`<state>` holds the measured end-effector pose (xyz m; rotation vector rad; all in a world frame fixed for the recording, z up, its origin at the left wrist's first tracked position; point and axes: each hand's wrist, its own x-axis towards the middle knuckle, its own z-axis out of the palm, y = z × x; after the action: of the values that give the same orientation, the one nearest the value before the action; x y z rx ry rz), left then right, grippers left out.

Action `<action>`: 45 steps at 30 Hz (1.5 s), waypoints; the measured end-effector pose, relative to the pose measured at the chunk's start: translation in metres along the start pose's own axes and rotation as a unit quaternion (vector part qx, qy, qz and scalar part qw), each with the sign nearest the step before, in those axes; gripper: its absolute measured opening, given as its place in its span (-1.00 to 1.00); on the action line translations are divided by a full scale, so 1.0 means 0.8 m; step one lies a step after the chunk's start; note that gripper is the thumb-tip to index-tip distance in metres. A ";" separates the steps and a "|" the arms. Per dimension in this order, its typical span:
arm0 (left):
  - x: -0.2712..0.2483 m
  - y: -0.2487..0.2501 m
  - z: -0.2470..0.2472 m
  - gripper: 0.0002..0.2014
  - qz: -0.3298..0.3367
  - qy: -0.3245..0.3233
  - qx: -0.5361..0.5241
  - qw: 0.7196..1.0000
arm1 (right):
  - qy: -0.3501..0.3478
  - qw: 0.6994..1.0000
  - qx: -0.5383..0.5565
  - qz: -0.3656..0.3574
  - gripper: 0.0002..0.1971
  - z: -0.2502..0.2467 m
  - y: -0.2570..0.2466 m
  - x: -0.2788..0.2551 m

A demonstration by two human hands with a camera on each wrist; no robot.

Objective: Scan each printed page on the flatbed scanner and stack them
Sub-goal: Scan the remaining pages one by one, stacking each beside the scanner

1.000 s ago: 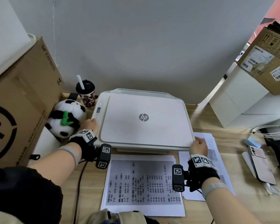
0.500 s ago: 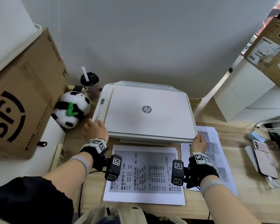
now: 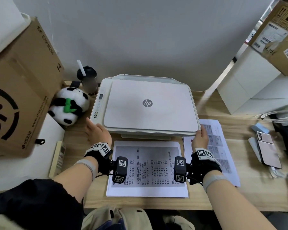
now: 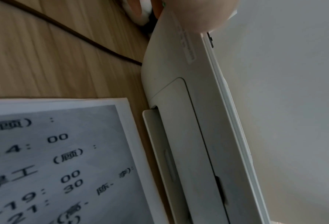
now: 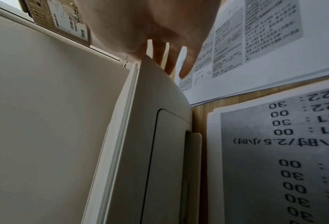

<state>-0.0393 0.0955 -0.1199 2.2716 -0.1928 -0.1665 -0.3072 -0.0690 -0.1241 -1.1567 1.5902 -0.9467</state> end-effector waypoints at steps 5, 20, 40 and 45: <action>-0.002 0.001 0.003 -0.50 -0.013 0.007 -0.029 0.999 | 0.008 1.000 -0.003 0.001 -0.60 -0.002 -0.009 -0.005; 0.000 -0.003 0.001 -0.49 -0.007 -0.003 -0.036 0.999 | 0.023 0.999 -0.042 -0.001 -0.60 -0.003 -0.024 -0.020; 0.001 -0.004 0.000 -0.49 -0.002 -0.004 -0.032 0.999 | 0.014 0.999 -0.050 0.004 -0.60 -0.005 -0.031 -0.027; 0.000 -0.003 0.000 -0.48 -0.002 -0.002 -0.031 1.000 | 0.014 0.999 -0.046 0.009 -0.60 -0.005 -0.032 -0.028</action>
<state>-0.0387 0.0974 -0.1216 2.2093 -0.1833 -0.1769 -0.3013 -0.0539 -0.0935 -1.1941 1.6781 -0.8894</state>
